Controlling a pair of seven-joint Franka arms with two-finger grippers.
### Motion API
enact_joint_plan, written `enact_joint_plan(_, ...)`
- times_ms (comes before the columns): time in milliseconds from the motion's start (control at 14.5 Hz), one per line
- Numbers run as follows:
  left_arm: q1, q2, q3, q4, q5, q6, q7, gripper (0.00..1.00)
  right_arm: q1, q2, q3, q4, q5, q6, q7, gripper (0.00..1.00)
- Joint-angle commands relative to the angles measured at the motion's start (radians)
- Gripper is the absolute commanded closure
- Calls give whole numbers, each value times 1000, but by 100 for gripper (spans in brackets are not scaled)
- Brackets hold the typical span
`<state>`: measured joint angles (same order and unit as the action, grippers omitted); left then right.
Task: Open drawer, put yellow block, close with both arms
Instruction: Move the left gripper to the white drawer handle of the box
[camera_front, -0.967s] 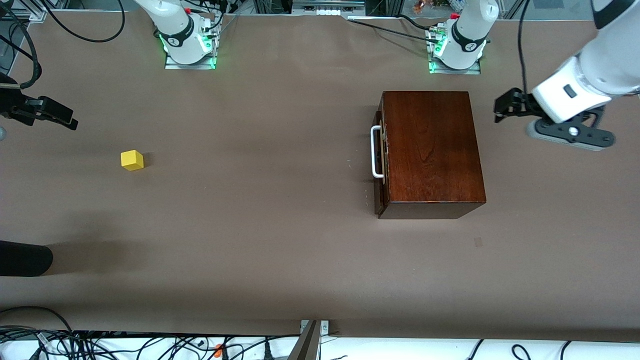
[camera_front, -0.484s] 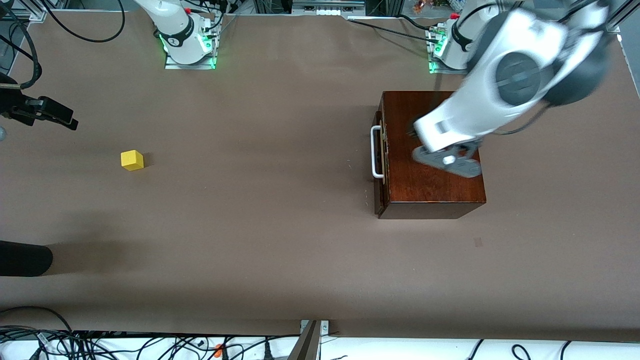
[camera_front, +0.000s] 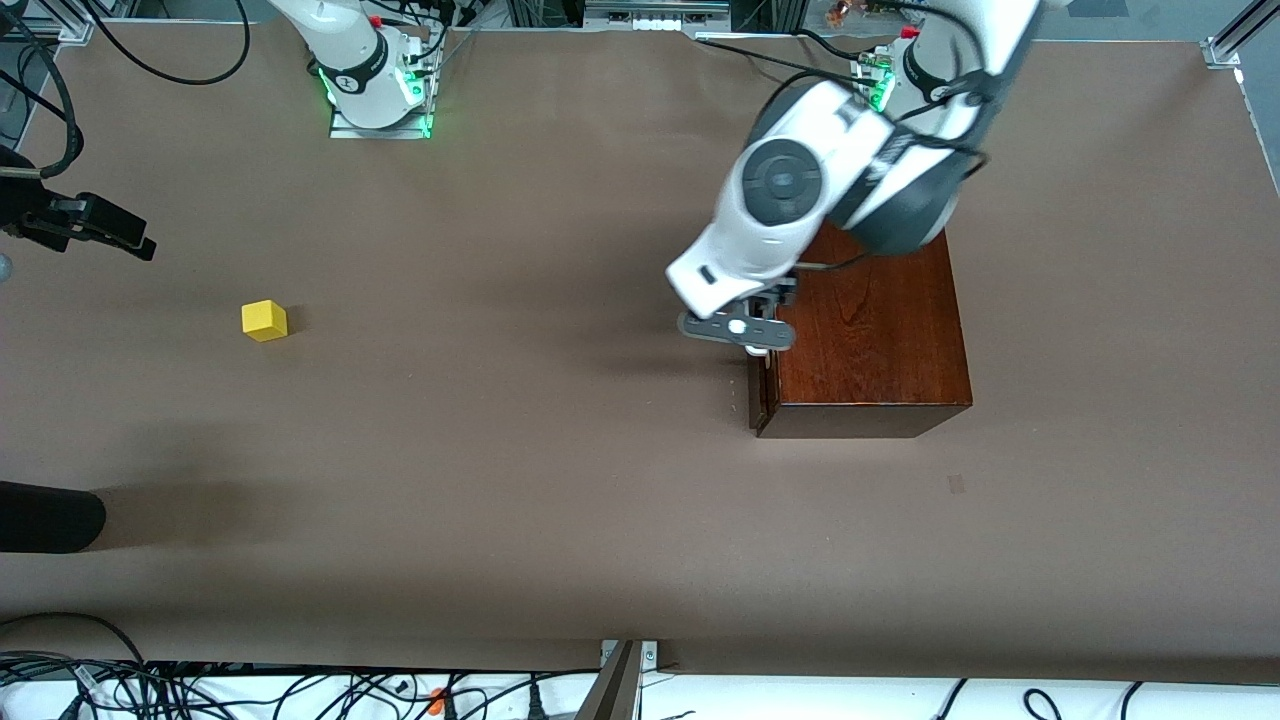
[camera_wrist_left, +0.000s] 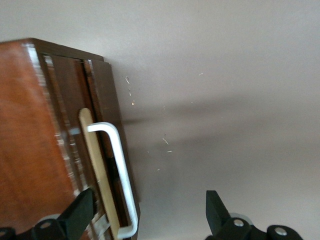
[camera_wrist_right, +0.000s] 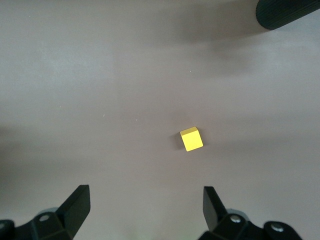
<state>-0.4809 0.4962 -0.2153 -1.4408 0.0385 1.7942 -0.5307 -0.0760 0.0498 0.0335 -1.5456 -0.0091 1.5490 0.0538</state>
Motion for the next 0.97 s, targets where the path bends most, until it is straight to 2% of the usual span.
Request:
enact_joint_plan(0,-68,48,11,17,153,7,-76,0,-8,-2,5,15,-8,0,-3,0)
enact_joint_plan(138,-96,82,17,7,173,7,-153,0,-8,-2,5,15,-8,0,-3,0)
enact_joint_plan(345,-131,105,14,-39,332,5,-262,0,-8,-2,5,15,-5,0,-3,0)
enact_joint_plan(414,-133,108,11,-43,353,4,-293,0,-8,-2,5,13,-6,0,-3,0)
enact_joint_plan(898,-133,108,11,-93,356,-4,-311,0,-8,-2,5,15,-8,0,-5,0)
